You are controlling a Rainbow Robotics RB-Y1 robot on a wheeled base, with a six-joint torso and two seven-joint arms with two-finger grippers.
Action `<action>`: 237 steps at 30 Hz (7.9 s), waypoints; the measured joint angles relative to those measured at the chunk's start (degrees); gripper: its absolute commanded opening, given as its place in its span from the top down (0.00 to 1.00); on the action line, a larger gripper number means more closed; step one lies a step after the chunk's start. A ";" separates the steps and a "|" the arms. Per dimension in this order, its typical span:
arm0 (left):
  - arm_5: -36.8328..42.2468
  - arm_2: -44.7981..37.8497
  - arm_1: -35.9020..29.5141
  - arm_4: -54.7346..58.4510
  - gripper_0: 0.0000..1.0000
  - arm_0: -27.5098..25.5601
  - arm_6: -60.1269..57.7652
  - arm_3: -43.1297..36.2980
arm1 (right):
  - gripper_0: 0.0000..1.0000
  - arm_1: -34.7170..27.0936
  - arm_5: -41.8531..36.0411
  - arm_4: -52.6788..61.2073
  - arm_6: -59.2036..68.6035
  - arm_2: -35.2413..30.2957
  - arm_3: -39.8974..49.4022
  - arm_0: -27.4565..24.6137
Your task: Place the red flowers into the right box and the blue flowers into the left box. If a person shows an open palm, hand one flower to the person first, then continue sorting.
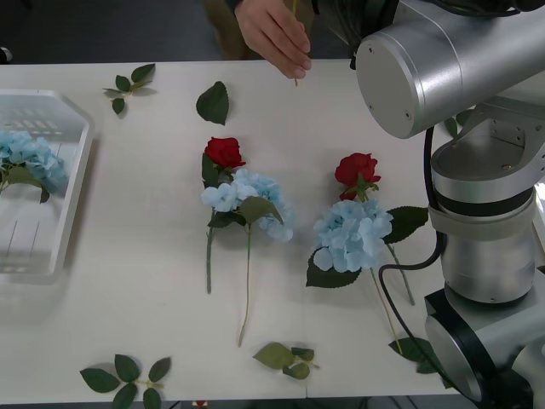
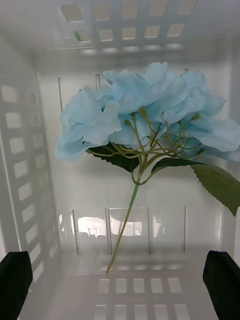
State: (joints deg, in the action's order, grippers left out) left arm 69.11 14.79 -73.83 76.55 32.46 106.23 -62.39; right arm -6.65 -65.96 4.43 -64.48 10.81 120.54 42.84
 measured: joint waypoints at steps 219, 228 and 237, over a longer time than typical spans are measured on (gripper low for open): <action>-21.41 -0.96 48.68 -6.62 1.00 -1.29 17.42 -42.99 | 0.37 -59.52 34.63 76.19 -46.52 11.28 -6.46 -45.65; -39.78 8.43 51.25 -4.74 1.00 -3.96 17.56 -42.98 | 0.37 -59.26 17.05 104.83 -60.65 -0.23 -16.39 -42.38; -40.52 9.63 51.25 -4.86 1.00 -4.50 17.64 -42.97 | 0.37 -45.82 -3.62 124.79 -77.39 -2.35 -44.28 -29.67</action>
State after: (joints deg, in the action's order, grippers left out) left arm 28.59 24.42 -22.57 71.69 27.96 123.87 -105.36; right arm -52.47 -69.58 129.23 -141.88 8.46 76.26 13.17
